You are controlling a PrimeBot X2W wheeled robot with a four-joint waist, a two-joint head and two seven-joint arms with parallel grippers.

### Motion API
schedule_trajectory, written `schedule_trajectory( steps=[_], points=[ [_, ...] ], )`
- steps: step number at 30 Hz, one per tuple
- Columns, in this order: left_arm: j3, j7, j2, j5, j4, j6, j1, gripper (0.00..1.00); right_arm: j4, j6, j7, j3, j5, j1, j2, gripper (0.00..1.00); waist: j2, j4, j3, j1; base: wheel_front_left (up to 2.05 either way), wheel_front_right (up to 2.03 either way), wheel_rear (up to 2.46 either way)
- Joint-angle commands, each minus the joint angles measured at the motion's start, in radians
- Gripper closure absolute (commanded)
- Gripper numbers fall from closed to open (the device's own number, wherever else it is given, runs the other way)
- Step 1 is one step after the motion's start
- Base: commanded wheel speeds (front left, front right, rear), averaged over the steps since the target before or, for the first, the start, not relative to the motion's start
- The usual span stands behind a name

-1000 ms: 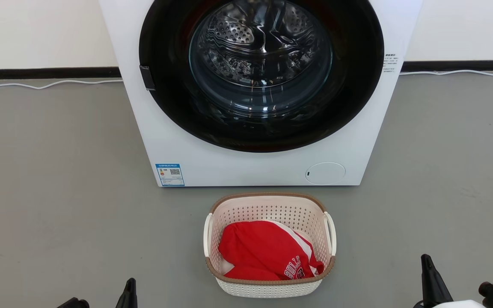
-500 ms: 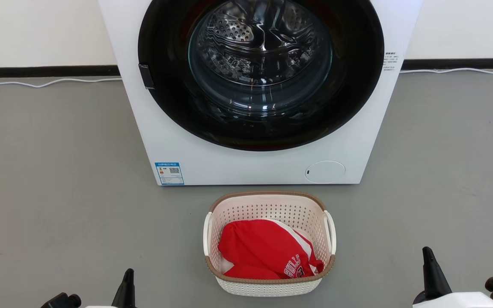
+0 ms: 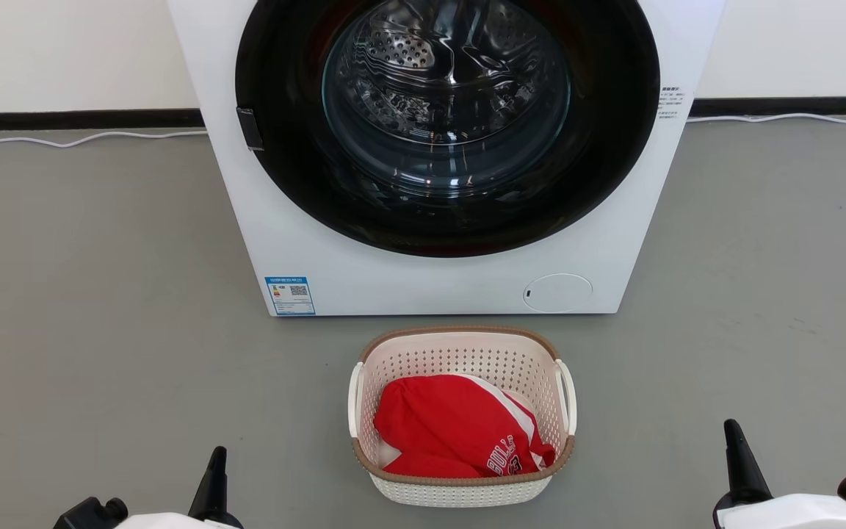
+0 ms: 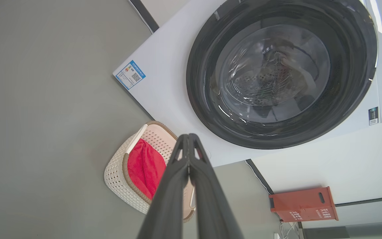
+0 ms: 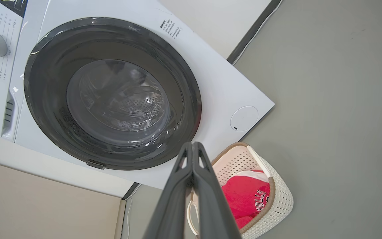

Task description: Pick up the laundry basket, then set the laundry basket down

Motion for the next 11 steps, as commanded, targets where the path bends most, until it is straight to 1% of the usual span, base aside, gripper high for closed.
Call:
schedule_trajectory(
  steps=[1, 11],
  points=[
    [0.022, 0.007, 0.008, -0.026, -0.031, -0.014, -0.055, 1.00, -0.031, 0.004, 0.010, 0.010, 0.029, -0.059, -0.010, 1.00, 0.0000, 0.000, 0.000, 0.0000, 0.00, 0.00, 0.00],
    [0.034, 0.036, 0.010, -0.136, -0.045, -0.024, -0.070, 1.00, -0.036, 0.005, 0.039, 0.010, 0.152, -0.075, -0.011, 1.00, 0.0000, -0.001, 0.004, 0.0000, 0.00, 0.00, 0.00]
  ],
)
